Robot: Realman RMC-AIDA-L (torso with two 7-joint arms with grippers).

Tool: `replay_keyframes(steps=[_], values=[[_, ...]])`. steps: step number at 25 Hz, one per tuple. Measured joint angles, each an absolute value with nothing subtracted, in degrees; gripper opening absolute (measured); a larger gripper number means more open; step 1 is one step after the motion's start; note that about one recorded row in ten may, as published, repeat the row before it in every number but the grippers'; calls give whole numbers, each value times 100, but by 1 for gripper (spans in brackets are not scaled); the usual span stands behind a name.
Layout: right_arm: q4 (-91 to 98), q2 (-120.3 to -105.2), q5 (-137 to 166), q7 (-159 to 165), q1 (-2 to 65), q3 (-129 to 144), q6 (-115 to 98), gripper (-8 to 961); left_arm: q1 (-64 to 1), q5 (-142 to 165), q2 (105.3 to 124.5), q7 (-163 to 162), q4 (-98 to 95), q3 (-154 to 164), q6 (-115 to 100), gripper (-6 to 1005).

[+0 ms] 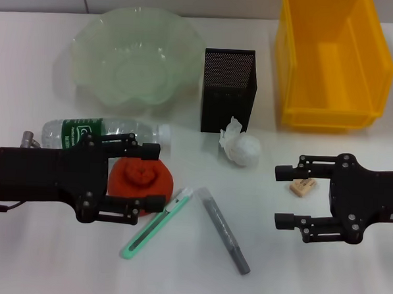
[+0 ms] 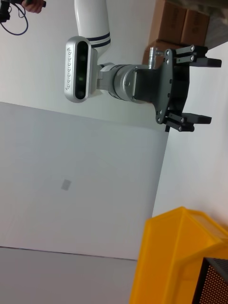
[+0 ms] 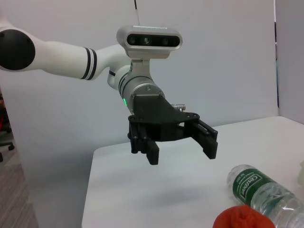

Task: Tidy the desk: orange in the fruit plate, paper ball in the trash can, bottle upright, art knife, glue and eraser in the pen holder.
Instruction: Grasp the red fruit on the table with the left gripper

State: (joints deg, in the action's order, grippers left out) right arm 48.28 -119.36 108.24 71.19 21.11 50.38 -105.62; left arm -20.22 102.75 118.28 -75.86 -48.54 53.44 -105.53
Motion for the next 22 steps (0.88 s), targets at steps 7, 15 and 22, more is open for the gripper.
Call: replay_keyframes(steps=[7, 15, 22], values=[[4741, -11936, 10826, 7118, 2117, 5054, -10483, 709, -2001, 10274, 11830, -7576, -4851, 5349, -10412, 802], [4453, -11937, 10802, 7118, 2151, 5023, -10327, 708, -2039, 10268, 11848, -7233, -4292, 5354, -9638, 803], [4147, -11932, 10798, 7119, 2254, 5026, -10266, 708, -2241, 10238, 11859, -6373, -3133, 5347, -8739, 803]])
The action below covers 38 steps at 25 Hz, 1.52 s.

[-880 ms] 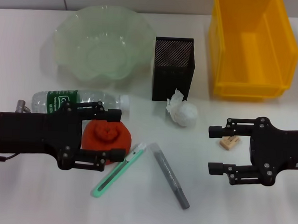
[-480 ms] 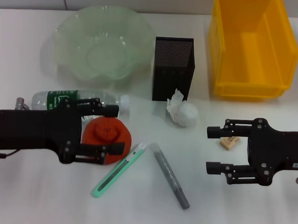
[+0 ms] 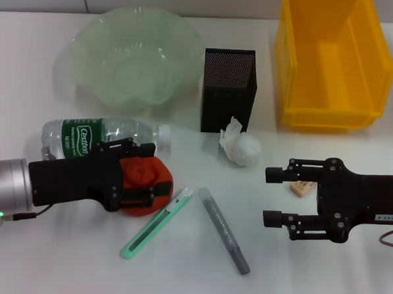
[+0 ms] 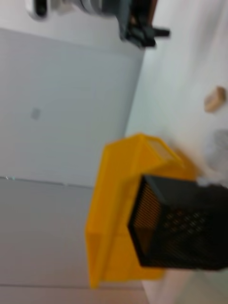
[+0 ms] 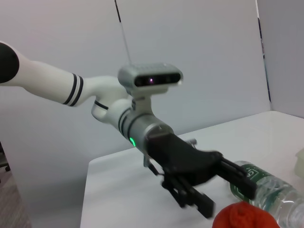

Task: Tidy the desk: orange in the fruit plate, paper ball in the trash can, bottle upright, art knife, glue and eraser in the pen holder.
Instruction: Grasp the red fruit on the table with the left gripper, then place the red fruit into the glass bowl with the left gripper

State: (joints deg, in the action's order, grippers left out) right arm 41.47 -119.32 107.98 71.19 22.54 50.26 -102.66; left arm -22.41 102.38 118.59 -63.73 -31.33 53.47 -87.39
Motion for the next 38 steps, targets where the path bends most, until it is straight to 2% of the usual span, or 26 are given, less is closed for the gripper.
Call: replay_keyframes(steps=[22, 25, 30, 36, 38], values=[[3987, -11941, 10678, 7119, 2277, 5057, -10283, 705, -2314, 10221, 11887, -6273, -2687, 5330, -7690, 804], [3949, -11943, 10641, 7119, 2277, 5049, -10285, 705, -2288, 10216, 11881, -6299, -2705, 5311, -7697, 630], [3917, -11944, 10635, 7119, 2315, 5032, -10289, 704, -2270, 10215, 11872, -6302, -2718, 5308, -7781, 420], [3895, -11945, 10634, 7119, 2348, 5026, -10293, 703, -2267, 10172, 11866, -6318, -2730, 5309, -8027, 268], [3890, -11945, 10634, 7119, 2348, 5022, -10293, 702, -2270, 10040, 11854, -6359, -2779, 5308, -8292, 259]])
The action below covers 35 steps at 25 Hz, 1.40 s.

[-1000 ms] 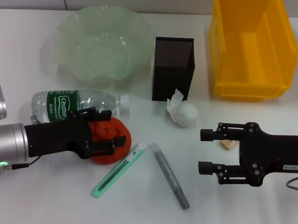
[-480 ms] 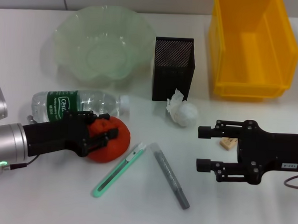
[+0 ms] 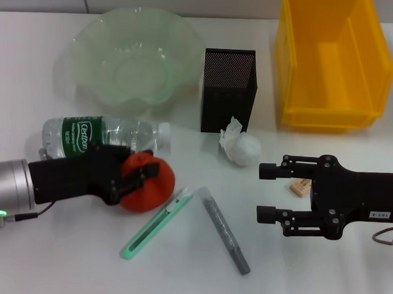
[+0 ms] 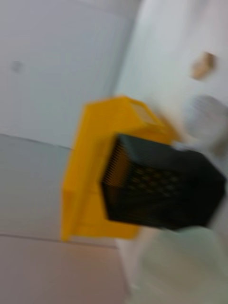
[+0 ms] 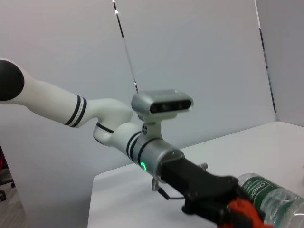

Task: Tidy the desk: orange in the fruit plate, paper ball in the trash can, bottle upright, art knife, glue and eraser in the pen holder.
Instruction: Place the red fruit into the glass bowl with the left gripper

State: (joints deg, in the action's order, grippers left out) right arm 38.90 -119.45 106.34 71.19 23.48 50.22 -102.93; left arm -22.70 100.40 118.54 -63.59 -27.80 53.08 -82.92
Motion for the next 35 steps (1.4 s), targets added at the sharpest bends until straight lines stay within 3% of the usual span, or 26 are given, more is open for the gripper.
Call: replay_keyframes(steps=[8, 22, 27, 35], values=[[3701, -11944, 10515, 7070, 2357, 5017, -10274, 701, -2263, 9561, 11848, -6951, -3460, 5309, -9032, 223], [3404, -11943, 10421, 6961, 2334, 5024, -10292, 698, -3642, 8566, 11880, -7060, -3221, 5637, -5524, 91], [3284, -11942, 10421, 6953, 2322, 5009, -10292, 697, -3908, 8562, 11901, -7053, -2970, 6028, -4530, 118], [3269, -11938, 10420, 6894, 2338, 5009, -10290, 696, -3886, 8329, 11916, -7053, -2969, 6105, -4203, 288]])
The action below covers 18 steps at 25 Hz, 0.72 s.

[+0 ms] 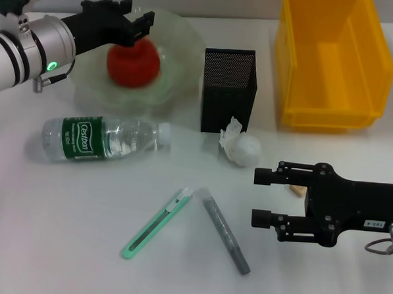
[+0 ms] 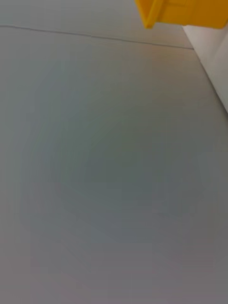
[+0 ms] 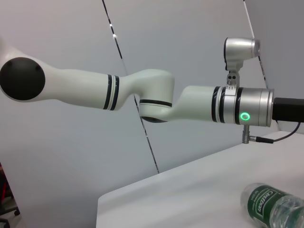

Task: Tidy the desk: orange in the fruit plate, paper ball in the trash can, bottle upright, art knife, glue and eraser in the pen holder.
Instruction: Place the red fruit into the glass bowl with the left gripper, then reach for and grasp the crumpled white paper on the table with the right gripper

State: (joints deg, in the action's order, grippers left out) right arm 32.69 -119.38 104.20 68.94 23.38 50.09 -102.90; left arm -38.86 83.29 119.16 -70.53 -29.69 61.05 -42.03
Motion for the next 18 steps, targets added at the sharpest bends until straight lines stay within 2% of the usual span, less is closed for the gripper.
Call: replay_keyframes(steps=[4, 12, 13, 18], values=[[3269, -11944, 10417, 6892, 2359, 5010, -10296, 695, -3686, 8295, 11877, -7333, -3128, 6206, -4775, 388], [3269, -11941, 10414, 6891, 2283, 5010, -10318, 694, -2763, 8142, 11865, -7572, -4212, 6235, -7430, 641], [3269, -11939, 10414, 6890, 2277, 5009, -10315, 693, -2467, 8133, 11841, -7569, -4330, 6203, -8473, 667], [3263, -11931, 10415, 6890, 2254, 5009, -10279, 692, -1969, 8562, 11761, -7503, -4283, 6240, -9919, 667]])
